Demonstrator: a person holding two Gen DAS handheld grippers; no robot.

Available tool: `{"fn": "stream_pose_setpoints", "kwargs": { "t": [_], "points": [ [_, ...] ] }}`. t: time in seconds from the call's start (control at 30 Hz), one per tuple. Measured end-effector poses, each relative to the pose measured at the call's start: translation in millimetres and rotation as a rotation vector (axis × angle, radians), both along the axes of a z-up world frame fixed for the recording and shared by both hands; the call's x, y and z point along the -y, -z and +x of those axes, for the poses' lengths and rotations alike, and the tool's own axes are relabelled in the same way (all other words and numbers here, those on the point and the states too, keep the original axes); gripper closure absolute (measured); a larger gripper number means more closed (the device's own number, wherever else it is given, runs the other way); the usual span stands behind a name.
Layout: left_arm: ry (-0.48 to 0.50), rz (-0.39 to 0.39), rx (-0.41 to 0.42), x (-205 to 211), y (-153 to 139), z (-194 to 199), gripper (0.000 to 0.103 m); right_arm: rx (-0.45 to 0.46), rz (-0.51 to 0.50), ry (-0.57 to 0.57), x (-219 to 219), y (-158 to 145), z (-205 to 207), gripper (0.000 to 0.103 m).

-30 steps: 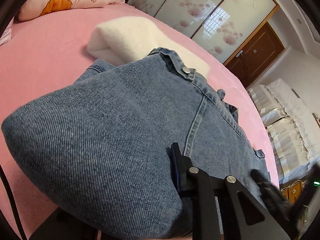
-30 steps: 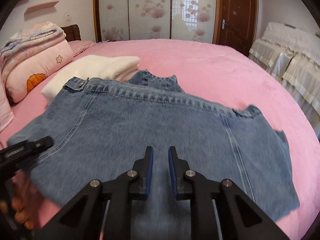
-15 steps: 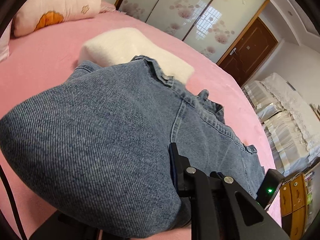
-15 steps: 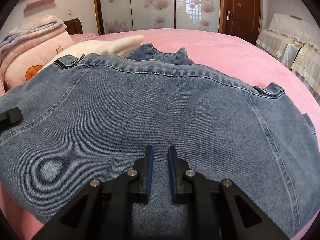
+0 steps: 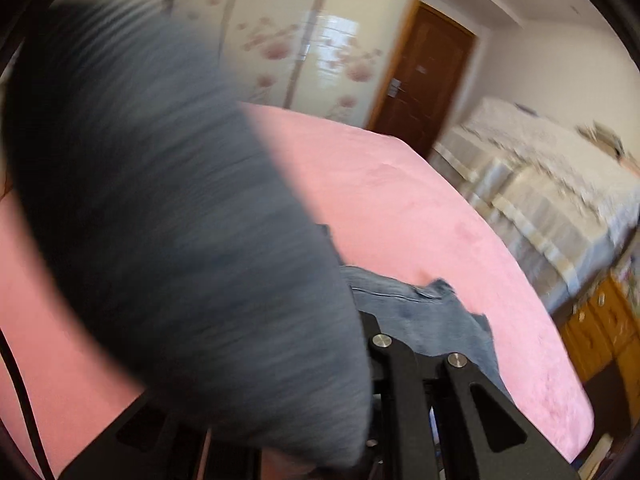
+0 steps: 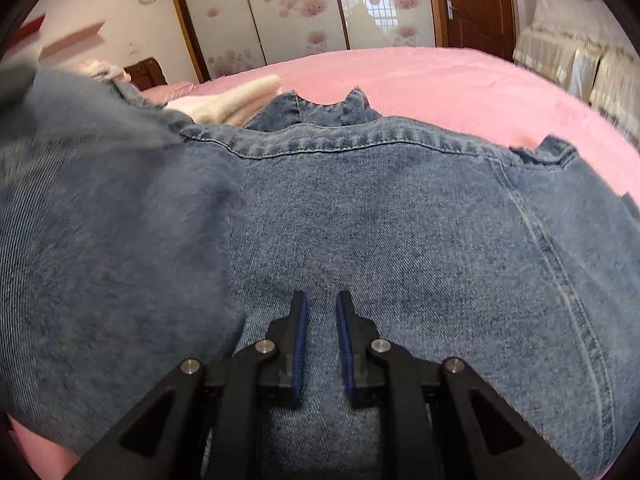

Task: Fold large clothes
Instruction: 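Fold the lifted jacket half over with the left tool and release it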

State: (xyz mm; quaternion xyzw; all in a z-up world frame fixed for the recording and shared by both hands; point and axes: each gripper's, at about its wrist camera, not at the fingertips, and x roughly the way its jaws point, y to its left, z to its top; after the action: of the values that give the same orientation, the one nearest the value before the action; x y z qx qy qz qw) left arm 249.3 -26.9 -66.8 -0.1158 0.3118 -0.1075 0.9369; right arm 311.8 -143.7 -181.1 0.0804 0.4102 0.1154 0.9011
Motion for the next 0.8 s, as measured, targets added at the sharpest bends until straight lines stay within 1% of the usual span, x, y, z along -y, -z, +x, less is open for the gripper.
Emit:
{"fn": "stream_pose_setpoints", "kwargs": {
  "t": [0.03, 0.1, 0.17, 0.23, 0.27, 0.3, 0.33, 0.37, 0.4, 0.43, 0.47, 0.5, 0.53, 0.57, 0.6, 0.67, 0.77, 0.8],
  "points": [
    [0.035, 0.026, -0.002, 19.5, -1.7, 1.9, 0.090, -0.034, 0.081, 0.004, 12.7, -1.4, 0.7, 0.093],
    [0.096, 0.088, -0.003, 55.0, 0.0, 3.3, 0.090, -0.106, 0.273, 0.041, 49.9, -4.6, -5.2, 0.096],
    [0.145, 0.121, -0.014, 82.2, 7.6, 3.2, 0.089, -0.117, 0.341, 0.118, 87.3, -9.7, -22.0, 0.096],
    [0.198, 0.131, -0.030, 106.5, 19.9, 0.7, 0.089, -0.091, 0.332, 0.202, 124.6, -16.9, -45.5, 0.096],
    [0.242, 0.155, -0.037, 123.4, 31.2, -1.5, 0.089, -0.085, 0.294, 0.256, 141.3, -19.2, -58.9, 0.095],
    [0.296, 0.187, -0.056, 142.3, 48.2, -3.2, 0.089, -0.080, 0.259, 0.302, 157.8, -20.6, -70.7, 0.095],
    [0.329, 0.207, -0.081, 153.1, 61.5, -3.3, 0.088, -0.084, 0.228, 0.353, 177.4, -20.4, -83.8, 0.095],
    [0.367, 0.237, -0.154, 167.6, 86.9, -1.0, 0.088, -0.086, 0.220, 0.376, 188.0, -19.9, -91.3, 0.095],
    [0.375, 0.259, -0.229, 175.6, 108.4, 1.8, 0.088, -0.089, 0.219, 0.386, 197.2, -19.3, -97.9, 0.096],
    [0.366, 0.287, -0.247, 180.4, 125.1, 0.6, 0.088, -0.092, 0.221, 0.388, 203.8, -19.2, -103.4, 0.098],
    [0.361, 0.327, -0.183, 183.7, 127.7, -7.5, 0.088, -0.096, 0.206, 0.393, 207.7, -20.2, -108.7, 0.100],
    [0.358, 0.362, -0.152, 185.8, 125.8, -13.3, 0.088, -0.103, 0.181, 0.399, 207.8, -20.7, -110.6, 0.099],
    [0.357, 0.363, -0.157, 184.6, 124.9, -13.5, 0.088, -0.106, 0.157, 0.396, 206.5, -21.3, -112.3, 0.099],
    [0.356, 0.342, -0.181, 180.5, 123.4, -11.1, 0.088, -0.102, 0.144, 0.389, 204.5, -22.4, -114.1, 0.099],
    [0.358, 0.321, -0.199, 177.7, 121.6, -8.1, 0.086, -0.102, 0.138, 0.387, 203.1, -23.2, -115.0, 0.096],
    [0.369, 0.286, -0.227, 168.0, 115.0, -4.6, 0.086, -0.103, 0.145, 0.385, 202.1, -23.9, -117.0, 0.096],
    [0.392, 0.246, -0.245, 153.4, 99.4, -8.8, 0.079, -0.106, 0.193, 0.392, 207.6, -29.0, -117.4, 0.095],
    [0.401, 0.224, -0.251, 145.6, 93.0, -12.7, 0.075, -0.103, 0.197, 0.391, 209.4, -31.6, -118.7, 0.095]
  ]
}}
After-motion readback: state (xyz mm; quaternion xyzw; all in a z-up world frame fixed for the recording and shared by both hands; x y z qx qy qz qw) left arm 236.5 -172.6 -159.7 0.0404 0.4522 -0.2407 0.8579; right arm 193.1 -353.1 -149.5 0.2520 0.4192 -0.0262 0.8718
